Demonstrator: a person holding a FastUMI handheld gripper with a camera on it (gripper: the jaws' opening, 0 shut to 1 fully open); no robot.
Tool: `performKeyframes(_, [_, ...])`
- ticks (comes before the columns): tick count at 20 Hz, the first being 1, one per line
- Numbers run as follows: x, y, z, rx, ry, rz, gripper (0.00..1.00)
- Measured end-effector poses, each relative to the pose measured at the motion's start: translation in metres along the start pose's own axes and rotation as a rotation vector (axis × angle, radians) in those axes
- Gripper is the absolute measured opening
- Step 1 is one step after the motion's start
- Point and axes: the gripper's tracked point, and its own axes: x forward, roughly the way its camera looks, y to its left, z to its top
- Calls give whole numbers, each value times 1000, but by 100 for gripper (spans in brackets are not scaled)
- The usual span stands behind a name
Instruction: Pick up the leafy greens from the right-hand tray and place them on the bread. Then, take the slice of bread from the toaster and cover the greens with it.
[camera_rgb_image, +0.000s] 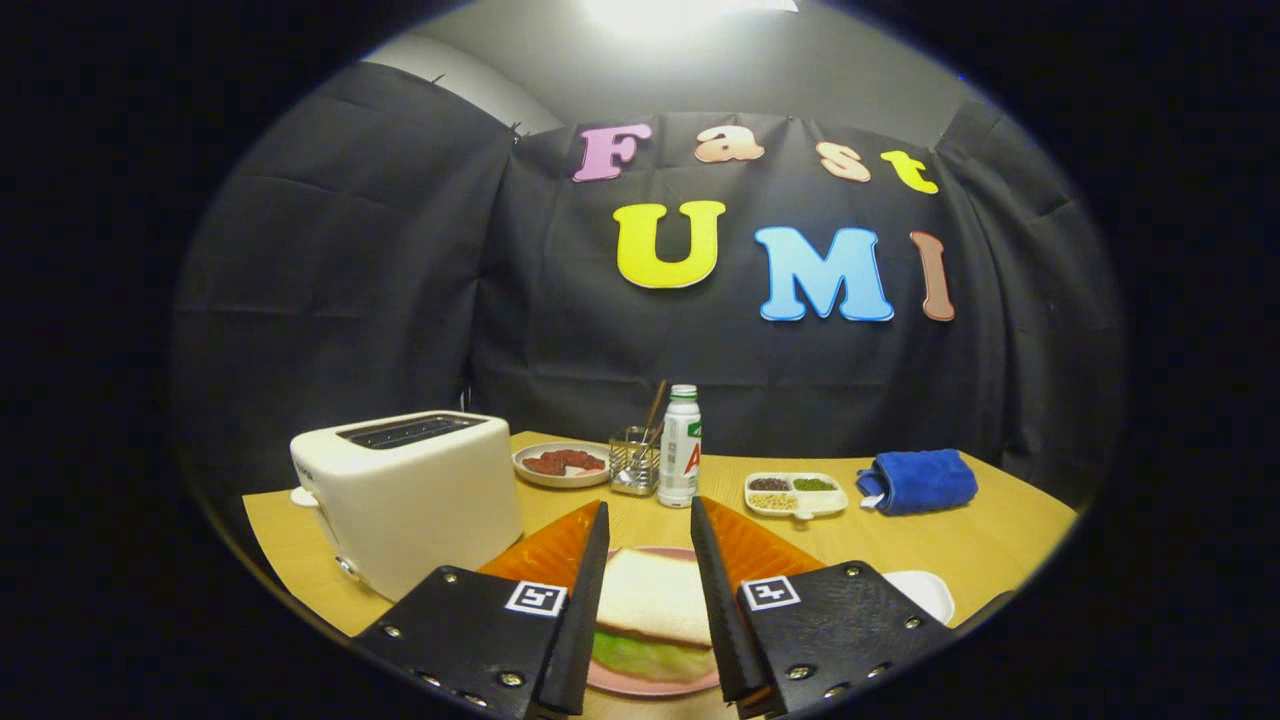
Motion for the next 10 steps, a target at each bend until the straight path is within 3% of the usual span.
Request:
performKeyframes(7, [-1, -84, 88, -63, -133, -77, 49])
performKeyframes(10, [-11, -136, 106, -80, -140, -112, 49])
